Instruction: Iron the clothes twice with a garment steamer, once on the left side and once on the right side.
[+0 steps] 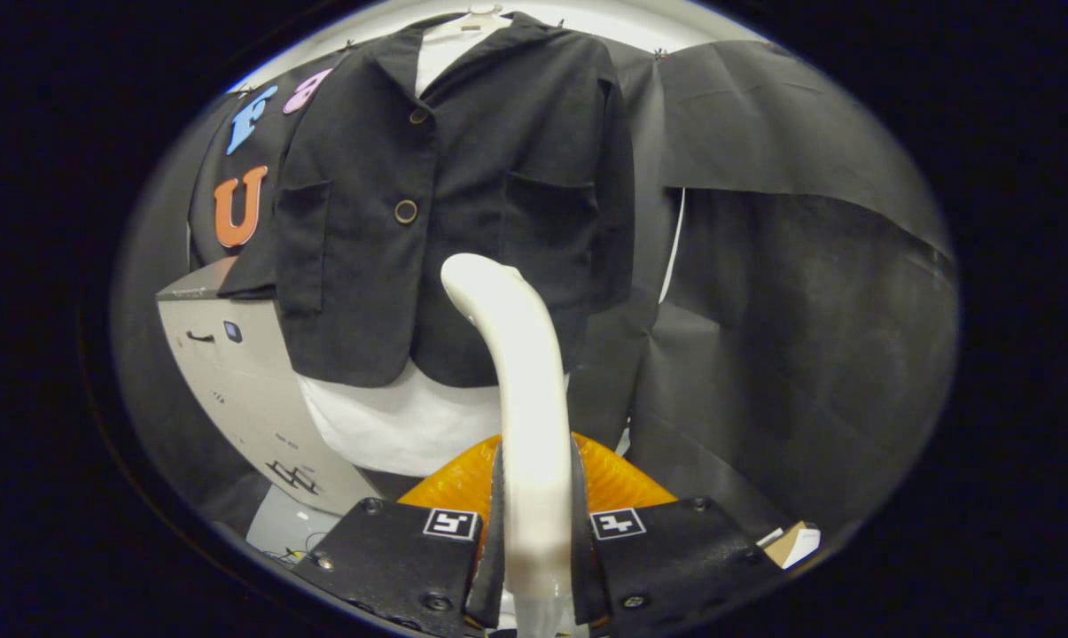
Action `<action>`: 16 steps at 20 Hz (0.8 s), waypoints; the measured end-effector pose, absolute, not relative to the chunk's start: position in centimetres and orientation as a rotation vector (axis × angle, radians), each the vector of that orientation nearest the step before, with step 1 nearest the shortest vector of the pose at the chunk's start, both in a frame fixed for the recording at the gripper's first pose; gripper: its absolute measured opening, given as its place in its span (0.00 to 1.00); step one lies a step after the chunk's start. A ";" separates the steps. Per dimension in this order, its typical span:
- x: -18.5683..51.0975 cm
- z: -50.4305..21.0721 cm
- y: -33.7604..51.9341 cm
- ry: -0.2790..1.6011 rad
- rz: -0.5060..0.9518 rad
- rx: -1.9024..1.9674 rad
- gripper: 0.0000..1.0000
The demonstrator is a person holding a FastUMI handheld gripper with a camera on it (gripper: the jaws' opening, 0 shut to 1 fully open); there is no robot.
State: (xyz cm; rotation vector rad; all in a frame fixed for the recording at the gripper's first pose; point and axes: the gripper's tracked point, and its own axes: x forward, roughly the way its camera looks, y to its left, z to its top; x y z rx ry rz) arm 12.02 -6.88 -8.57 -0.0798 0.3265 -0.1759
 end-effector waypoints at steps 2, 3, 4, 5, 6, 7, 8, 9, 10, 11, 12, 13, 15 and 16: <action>12.4 -9.8 -6.8 0.333 -0.182 -0.086 0.33; 12.3 -10.8 -6.9 0.346 -0.190 -0.095 0.33; 12.3 -11.6 -6.9 0.357 -0.196 -0.095 0.33; 12.4 -12.1 -6.8 0.368 -0.202 -0.094 0.33; 12.4 -12.6 -6.7 0.377 -0.209 -0.093 0.33; 12.1 -13.1 -6.6 0.386 -0.218 -0.090 0.33; 11.7 -13.7 -6.4 0.393 -0.225 -0.083 0.33; 11.2 -14.1 -6.2 0.402 -0.230 -0.074 0.33; 10.6 -14.4 -5.8 0.411 -0.232 -0.063 0.33; 9.9 -14.6 -5.6 0.418 -0.235 -0.050 0.33; 9.1 -14.7 -5.4 0.422 -0.237 -0.039 0.33; 8.2 -14.7 -5.3 0.423 -0.239 -0.029 0.33; 6.4 -14.6 -5.1 0.418 -0.247 -0.015 0.33; 5.7 -14.7 -5.1 0.421 -0.257 -0.009 0.33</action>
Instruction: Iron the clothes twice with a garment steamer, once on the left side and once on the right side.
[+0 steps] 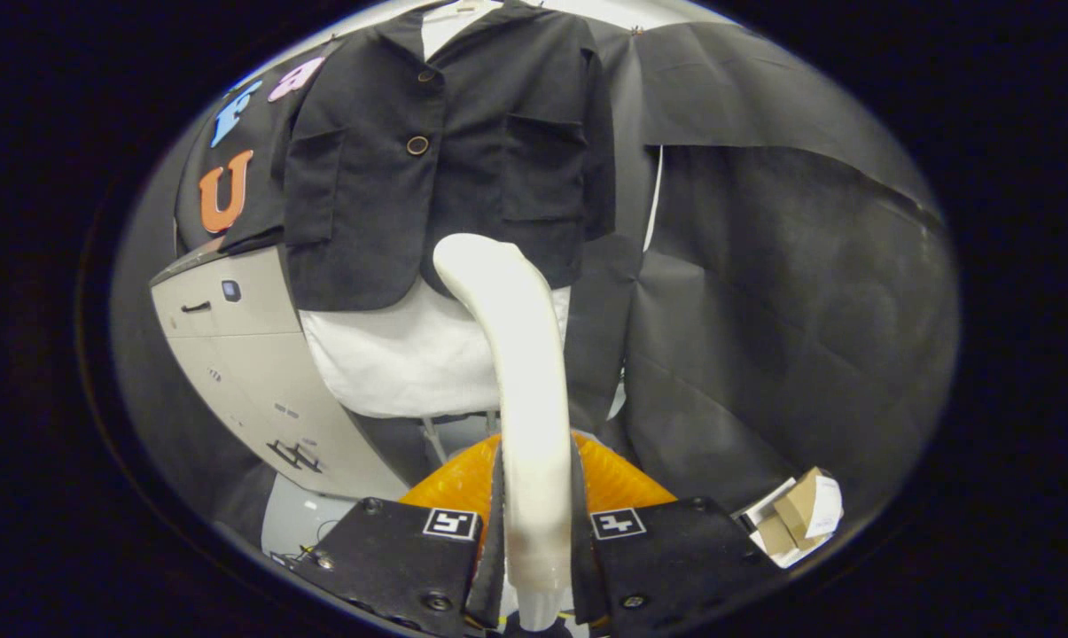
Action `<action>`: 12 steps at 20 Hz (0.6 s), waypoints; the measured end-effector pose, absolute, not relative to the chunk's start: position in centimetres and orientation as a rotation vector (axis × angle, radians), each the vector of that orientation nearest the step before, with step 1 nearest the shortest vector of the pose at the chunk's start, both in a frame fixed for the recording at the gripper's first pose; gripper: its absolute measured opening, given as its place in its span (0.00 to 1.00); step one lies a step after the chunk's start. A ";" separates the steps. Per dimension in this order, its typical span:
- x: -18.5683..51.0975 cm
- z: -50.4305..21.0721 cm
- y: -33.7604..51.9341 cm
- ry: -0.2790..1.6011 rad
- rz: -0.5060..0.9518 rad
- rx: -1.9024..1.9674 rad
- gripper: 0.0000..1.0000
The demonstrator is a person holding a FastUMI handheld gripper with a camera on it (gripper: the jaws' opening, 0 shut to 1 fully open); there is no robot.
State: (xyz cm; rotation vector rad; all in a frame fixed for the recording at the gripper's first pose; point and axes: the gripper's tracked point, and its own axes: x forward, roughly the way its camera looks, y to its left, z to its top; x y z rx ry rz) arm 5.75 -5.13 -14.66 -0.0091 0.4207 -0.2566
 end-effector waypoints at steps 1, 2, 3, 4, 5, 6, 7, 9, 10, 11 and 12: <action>5.1 -14.6 -5.3 0.421 -0.266 0.000 0.33; 4.1 -14.6 -5.6 0.425 -0.274 0.008 0.33; 3.0 -14.5 -5.9 0.427 -0.280 0.014 0.33; 2.1 -14.3 -6.2 0.430 -0.286 0.019 0.33; 1.2 -14.0 -6.5 0.428 -0.292 0.025 0.33; 0.4 -13.6 -6.8 0.422 -0.296 0.029 0.33; -0.3 -13.3 -7.0 0.415 -0.296 0.027 0.33; -1.7 -12.5 -7.5 0.405 -0.291 0.026 0.33; -2.3 -12.0 -7.7 0.395 -0.285 0.030 0.33; -2.9 -11.3 -7.9 0.381 -0.274 0.033 0.33; -3.4 -10.8 -8.1 0.369 -0.264 0.033 0.33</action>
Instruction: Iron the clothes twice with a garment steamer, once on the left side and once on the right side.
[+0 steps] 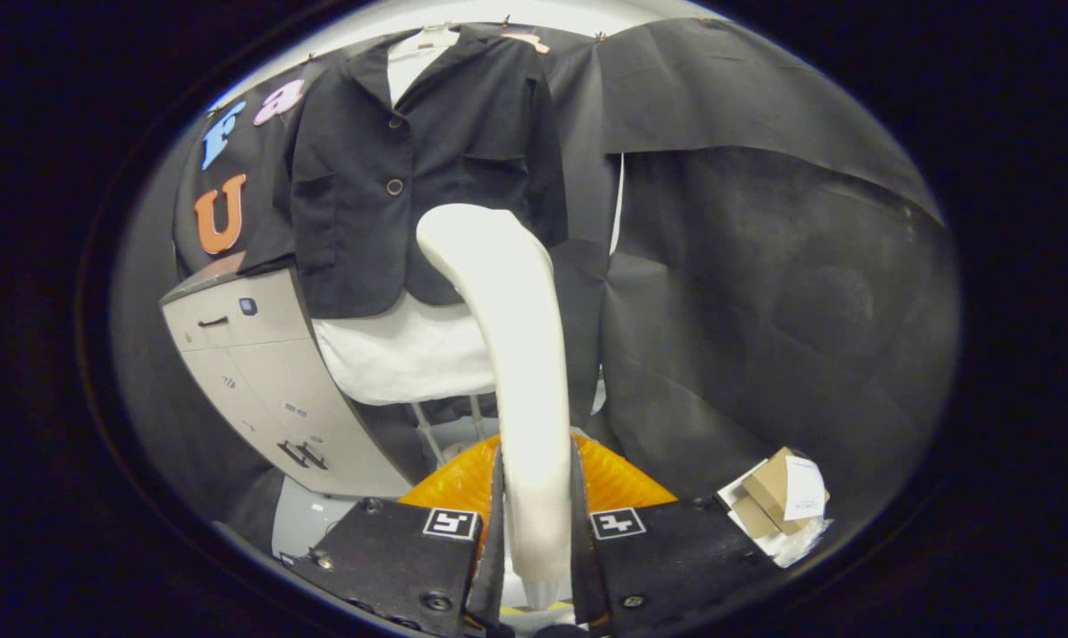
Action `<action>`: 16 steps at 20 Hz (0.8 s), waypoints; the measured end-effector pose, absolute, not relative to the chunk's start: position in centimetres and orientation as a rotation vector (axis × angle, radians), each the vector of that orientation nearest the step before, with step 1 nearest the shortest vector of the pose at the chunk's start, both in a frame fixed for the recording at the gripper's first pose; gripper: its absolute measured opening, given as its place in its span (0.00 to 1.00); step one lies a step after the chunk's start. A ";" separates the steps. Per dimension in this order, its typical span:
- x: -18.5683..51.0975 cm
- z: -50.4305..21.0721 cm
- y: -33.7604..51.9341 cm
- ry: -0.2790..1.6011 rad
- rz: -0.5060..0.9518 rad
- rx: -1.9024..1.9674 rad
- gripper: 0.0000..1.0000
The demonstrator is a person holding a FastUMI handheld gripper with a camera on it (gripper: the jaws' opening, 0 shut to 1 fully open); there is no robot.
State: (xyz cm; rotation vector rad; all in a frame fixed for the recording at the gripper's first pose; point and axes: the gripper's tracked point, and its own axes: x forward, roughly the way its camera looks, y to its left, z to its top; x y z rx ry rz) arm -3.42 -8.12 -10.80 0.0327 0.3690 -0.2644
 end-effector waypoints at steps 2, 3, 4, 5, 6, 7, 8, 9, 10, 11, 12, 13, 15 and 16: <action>-4.6 -9.7 -8.6 0.343 -0.230 0.031 0.33; -5.2 -9.1 -8.8 0.332 -0.208 0.027 0.33; -5.9 -8.5 -9.1 0.321 -0.188 0.022 0.33; -6.7 -7.8 -9.5 0.312 -0.171 0.019 0.33; -7.5 -7.1 -9.8 0.296 -0.153 0.019 0.33; -8.2 -6.4 -10.1 0.280 -0.135 0.015 0.33; -9.0 -5.8 -10.5 0.264 -0.117 0.006 0.33; -9.9 -5.1 -10.8 0.252 -0.102 -0.002 0.33; -10.8 -4.4 -11.1 0.239 -0.085 -0.007 0.33; -11.7 -3.7 -11.2 0.223 -0.070 -0.008 0.33; -12.6 -3.1 -11.4 0.207 -0.055 -0.009 0.33; -13.5 -2.6 -11.3 0.193 -0.041 -0.012 0.33; -15.2 -1.9 -11.1 0.174 -0.006 -0.017 0.33; -15.9 -1.5 -11.1 0.167 0.010 -0.017 0.33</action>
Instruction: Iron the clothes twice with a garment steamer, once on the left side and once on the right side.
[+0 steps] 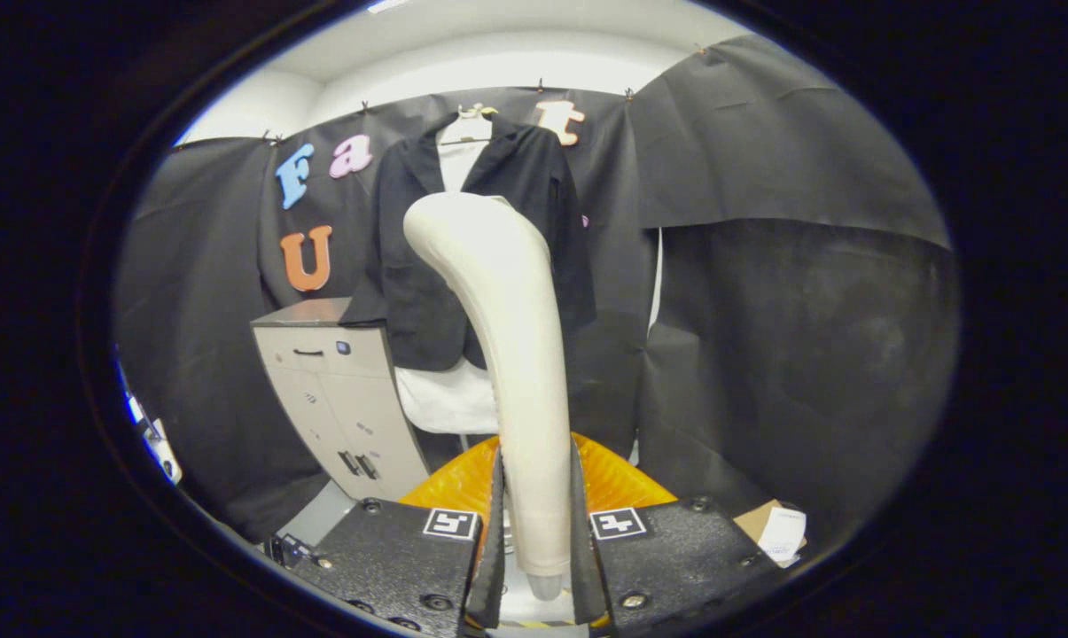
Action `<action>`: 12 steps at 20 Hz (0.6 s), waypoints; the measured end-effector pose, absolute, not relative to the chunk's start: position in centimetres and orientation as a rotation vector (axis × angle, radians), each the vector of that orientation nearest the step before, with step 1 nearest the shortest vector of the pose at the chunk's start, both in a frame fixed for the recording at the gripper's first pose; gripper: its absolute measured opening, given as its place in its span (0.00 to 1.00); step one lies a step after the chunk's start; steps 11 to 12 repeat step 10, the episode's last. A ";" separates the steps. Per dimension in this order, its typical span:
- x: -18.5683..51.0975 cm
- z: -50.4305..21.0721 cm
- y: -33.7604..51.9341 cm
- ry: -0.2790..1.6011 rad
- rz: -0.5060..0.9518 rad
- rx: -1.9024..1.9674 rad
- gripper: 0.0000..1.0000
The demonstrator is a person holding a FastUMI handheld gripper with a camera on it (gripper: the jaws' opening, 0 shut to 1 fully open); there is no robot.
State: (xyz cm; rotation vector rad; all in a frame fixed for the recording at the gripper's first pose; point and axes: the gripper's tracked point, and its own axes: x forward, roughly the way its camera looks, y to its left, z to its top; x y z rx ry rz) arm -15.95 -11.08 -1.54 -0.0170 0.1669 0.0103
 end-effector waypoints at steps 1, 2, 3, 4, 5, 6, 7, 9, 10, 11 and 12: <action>-16.8 -1.1 -11.1 0.158 0.024 -0.011 0.33; -17.5 -0.8 -11.0 0.151 0.039 -0.005 0.33; -18.2 -0.5 -10.9 0.144 0.053 0.000 0.33; -18.9 -0.3 -10.9 0.139 0.063 0.006 0.33; -19.5 0.0 -10.9 0.133 0.072 0.008 0.33; -20.1 0.2 -10.9 0.128 0.078 0.010 0.33; -20.8 0.5 -10.8 0.121 0.084 0.014 0.33; -21.7 1.1 -10.9 0.109 0.088 0.024 0.33; -22.1 1.4 -11.0 0.099 0.083 0.033 0.33; -22.1 1.4 -11.0 0.099 0.083 0.033 0.33; -22.1 1.4 -11.0 0.099 0.083 0.033 0.33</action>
